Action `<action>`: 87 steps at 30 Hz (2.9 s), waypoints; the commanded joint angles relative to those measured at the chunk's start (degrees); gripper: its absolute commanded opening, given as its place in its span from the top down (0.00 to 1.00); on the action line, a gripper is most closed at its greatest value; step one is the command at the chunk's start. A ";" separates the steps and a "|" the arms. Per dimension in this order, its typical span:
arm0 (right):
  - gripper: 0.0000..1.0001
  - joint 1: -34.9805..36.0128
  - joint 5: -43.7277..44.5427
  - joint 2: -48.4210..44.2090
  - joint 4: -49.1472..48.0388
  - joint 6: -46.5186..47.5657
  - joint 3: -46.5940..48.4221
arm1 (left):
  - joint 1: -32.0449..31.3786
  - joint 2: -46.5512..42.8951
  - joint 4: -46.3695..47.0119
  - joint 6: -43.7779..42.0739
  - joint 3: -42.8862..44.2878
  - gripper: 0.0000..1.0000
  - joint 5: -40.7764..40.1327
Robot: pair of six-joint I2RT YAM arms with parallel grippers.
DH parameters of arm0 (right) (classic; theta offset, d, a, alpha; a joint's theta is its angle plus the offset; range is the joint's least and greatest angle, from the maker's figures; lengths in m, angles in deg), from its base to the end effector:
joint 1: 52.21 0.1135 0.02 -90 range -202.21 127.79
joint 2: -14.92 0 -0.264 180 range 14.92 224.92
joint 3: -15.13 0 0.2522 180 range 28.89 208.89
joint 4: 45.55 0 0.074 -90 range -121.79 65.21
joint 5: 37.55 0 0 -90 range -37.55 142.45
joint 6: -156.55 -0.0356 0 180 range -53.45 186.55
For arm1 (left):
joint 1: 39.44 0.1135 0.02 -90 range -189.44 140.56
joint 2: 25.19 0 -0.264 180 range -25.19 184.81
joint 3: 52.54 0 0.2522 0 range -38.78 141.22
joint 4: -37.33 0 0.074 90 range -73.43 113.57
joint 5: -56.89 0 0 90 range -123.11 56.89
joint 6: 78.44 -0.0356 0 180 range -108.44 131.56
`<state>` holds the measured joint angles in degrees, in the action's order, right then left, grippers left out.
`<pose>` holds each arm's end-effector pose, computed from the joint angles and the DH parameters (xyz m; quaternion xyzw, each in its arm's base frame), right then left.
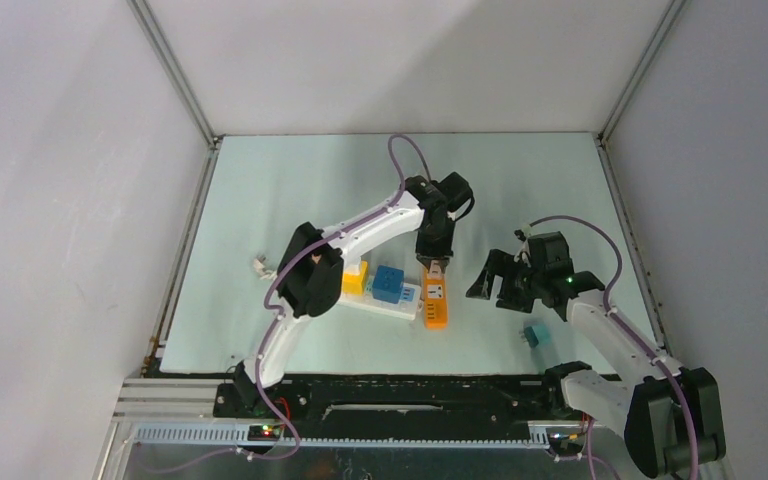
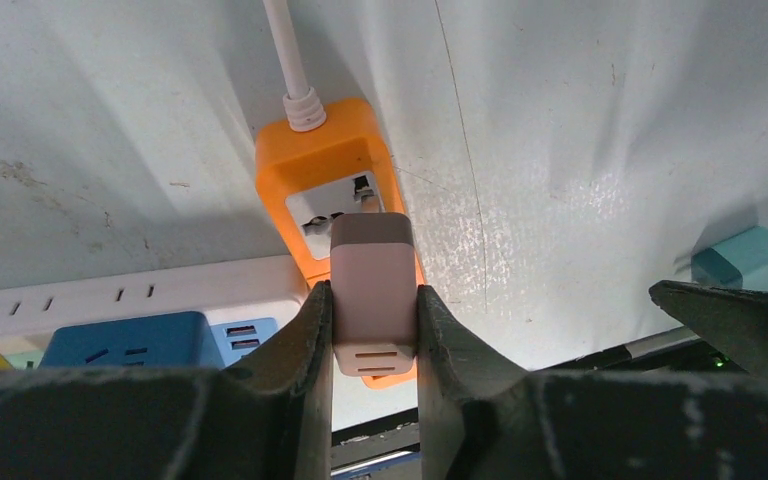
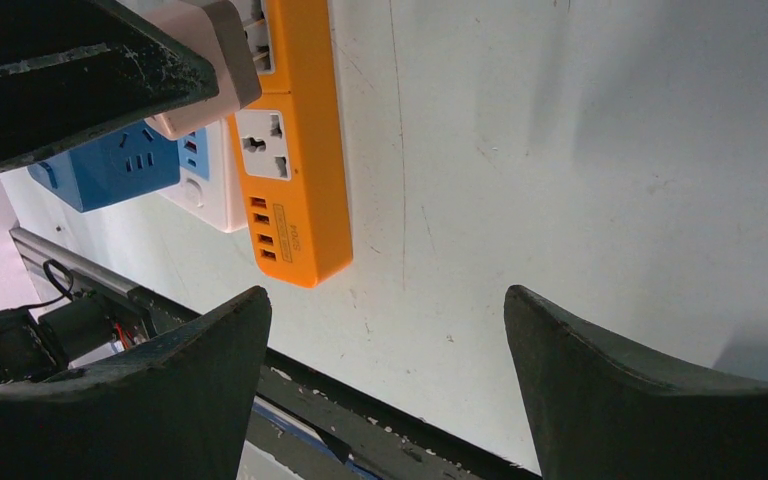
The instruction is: Insert the plug
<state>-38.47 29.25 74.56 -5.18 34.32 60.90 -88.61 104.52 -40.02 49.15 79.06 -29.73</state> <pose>0.1849 0.0596 0.1942 0.0888 0.9301 0.2936 0.2021 0.3046 -0.3557 0.2189 0.1037 0.9861 -0.1081 0.0718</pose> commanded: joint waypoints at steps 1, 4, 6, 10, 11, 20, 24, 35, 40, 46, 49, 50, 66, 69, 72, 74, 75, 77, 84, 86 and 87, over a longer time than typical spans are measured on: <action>0.12 0.19 -0.25 0.59 -1.85 1.35 0.06 | 0.77 4.54 1.84 1.23 1.03 1.00 -3.82; 0.12 0.30 -0.09 1.43 -2.27 1.55 -0.01 | 1.81 5.36 2.47 1.73 0.86 1.00 -1.94; 0.13 0.32 -0.28 2.20 -2.90 1.66 0.02 | 2.52 5.95 2.70 2.02 1.30 1.00 -1.36; 0.14 0.86 -0.96 3.67 -4.19 1.52 0.03 | 3.34 8.29 1.56 2.44 4.85 1.00 -0.64; 0.15 1.13 -1.03 4.05 -4.51 1.43 0.07 | 3.54 9.28 1.24 2.69 5.99 1.00 -0.50; 0.16 1.70 -2.20 6.28 -6.30 1.32 0.07 | 3.66 12.57 0.86 5.86 8.07 1.00 -2.10; 0.16 1.57 -2.29 6.29 -6.36 1.28 0.07 | 2.71 12.44 0.80 6.32 7.03 1.00 -6.23; 0.16 1.00 -1.94 5.19 -5.79 1.25 0.07 | -0.84 14.19 1.29 6.98 5.46 1.00 -8.58; 0.16 0.59 -1.91 4.99 -5.43 1.36 0.07 | -1.51 15.33 1.66 6.74 5.34 1.00 -8.84; 0.16 -0.06 -1.94 4.22 -4.95 1.42 0.07 | -2.67 16.36 2.42 6.72 4.73 1.00 -8.77; 0.16 -0.22 -2.02 4.19 -4.95 1.39 0.07 | -3.03 16.18 3.24 6.48 4.49 1.00 -8.78; 0.16 -0.32 -2.08 4.11 -4.91 1.40 0.07 | -3.04 15.80 3.56 6.27 4.30 1.00 -8.86; 0.16 -1.97 -1.83 -0.42 -1.81 1.36 1.40 | -3.31 -10.31 29.31 -0.57 -10.57 0.00 -12.73; 0.16 -2.25 -1.05 -1.83 -0.29 1.62 2.02 | -3.30 -16.16 34.43 -2.54 -15.13 0.00 -13.57; 0.15 -2.58 0.31 -2.93 1.26 1.78 2.22 | -3.31 -23.19 39.06 -4.52 -21.18 0.00 -16.55; 0.15 -2.79 1.77 -3.69 2.48 1.75 2.20 | -3.30 -28.81 43.07 -6.03 -26.58 0.00 -19.44; 0.15 -2.92 2.68 -4.00 3.12 1.80 2.21 | -3.30 -31.79 45.61 -7.24 -29.89 0.00 -20.56; 0.15 -3.12 4.53 -4.66 4.35 1.82 2.21 | -3.30 -38.45 51.56 -9.18 -37.54 0.00 -22.78; 0.14 -4.01 10.95 -7.77 8.65 0.08 2.18 | -3.26 -64.07 68.96 -13.31 -65.52 0.00 -28.12; 0.14 -4.07 12.38 -8.27 9.12 -1.17 2.18 | -3.18 -69.38 70.07 -13.42 -71.13 0.00 -28.67; 0.14 -4.15 13.03 -8.26 9.23 -1.85 2.18 | -3.18 -71.52 70.06 -13.39 -73.34 0.00 -28.93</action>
<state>-42.25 37.42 67.67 2.12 34.93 60.97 -91.96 41.53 22.44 38.26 13.32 -54.71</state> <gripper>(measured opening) 0.860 0.996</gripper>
